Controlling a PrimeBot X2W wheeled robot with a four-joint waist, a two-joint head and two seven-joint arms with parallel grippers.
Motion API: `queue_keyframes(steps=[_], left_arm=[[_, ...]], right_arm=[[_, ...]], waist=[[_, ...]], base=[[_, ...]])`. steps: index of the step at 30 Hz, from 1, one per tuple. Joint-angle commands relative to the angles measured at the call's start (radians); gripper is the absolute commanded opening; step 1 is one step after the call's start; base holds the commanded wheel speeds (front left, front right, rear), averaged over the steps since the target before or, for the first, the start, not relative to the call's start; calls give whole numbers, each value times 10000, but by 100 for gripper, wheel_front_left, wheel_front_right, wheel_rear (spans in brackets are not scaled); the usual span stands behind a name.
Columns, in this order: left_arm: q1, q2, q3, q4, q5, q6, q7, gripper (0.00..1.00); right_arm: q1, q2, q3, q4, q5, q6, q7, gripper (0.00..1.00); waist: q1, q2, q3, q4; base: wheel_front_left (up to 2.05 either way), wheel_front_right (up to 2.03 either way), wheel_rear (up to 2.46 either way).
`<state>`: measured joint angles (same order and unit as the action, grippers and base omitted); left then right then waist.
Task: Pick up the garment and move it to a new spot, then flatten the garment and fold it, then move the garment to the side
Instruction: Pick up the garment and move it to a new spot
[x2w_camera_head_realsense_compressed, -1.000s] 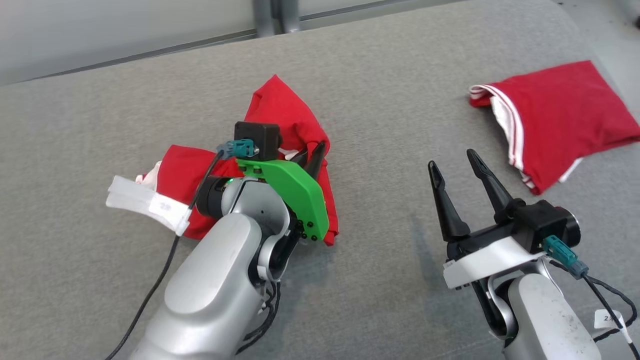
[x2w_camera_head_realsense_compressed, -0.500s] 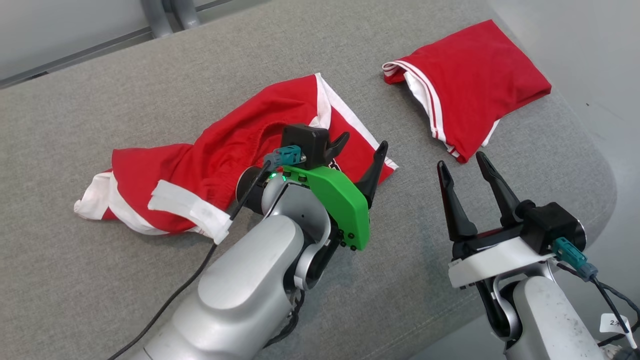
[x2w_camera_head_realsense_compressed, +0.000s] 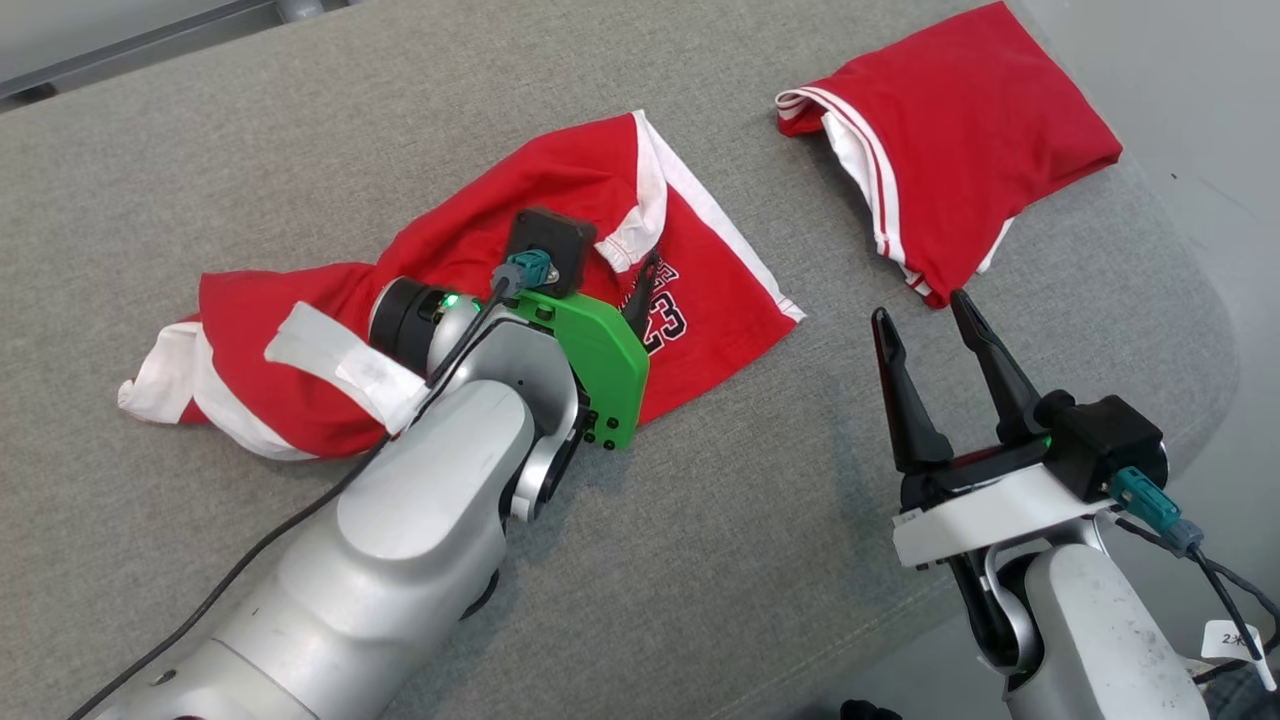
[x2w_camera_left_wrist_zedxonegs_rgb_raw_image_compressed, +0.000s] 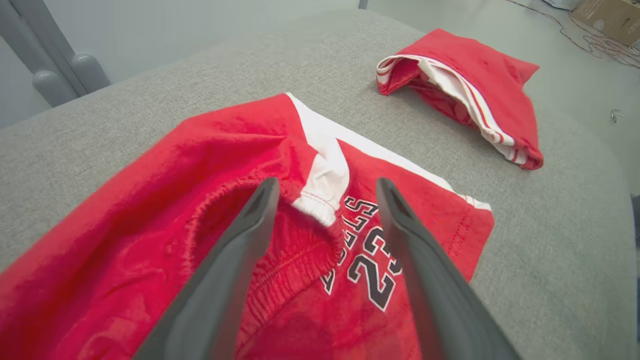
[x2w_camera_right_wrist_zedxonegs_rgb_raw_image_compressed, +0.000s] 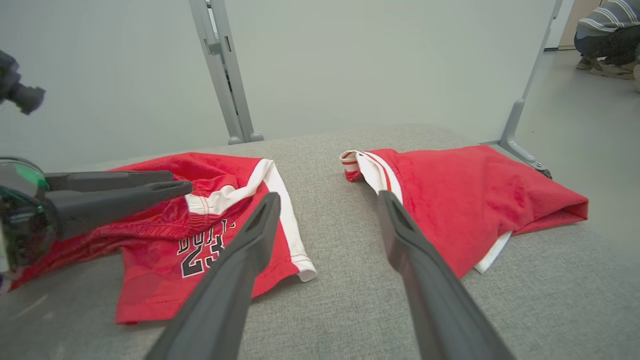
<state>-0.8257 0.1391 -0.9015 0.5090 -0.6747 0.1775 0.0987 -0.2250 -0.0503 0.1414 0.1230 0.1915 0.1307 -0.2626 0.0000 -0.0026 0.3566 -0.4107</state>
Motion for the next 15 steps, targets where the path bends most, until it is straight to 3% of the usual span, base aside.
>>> queue_keyframes(steps=[1, 7, 15], left_arm=[[-208, -13, -39, 285, 83, 15, 137, 100], [13, 4, -159, 715, -209, -66, 710, 100], [-160, -197, -21, 861, -336, -34, 407, 100]], right_arm=[[-7, -11, 3, -15, 138, -2, -29, 100], [147, -10, -126, -22, 207, -2, -29, 100], [8, -10, -31, -4, 185, 0, -29, 100]], waist=[[0, 26, 138, -146], [0, 26, 203, -234], [0, 26, 246, -243]], base=[[0, 0, 0], [0, 0, 0], [0, 0, 0]])
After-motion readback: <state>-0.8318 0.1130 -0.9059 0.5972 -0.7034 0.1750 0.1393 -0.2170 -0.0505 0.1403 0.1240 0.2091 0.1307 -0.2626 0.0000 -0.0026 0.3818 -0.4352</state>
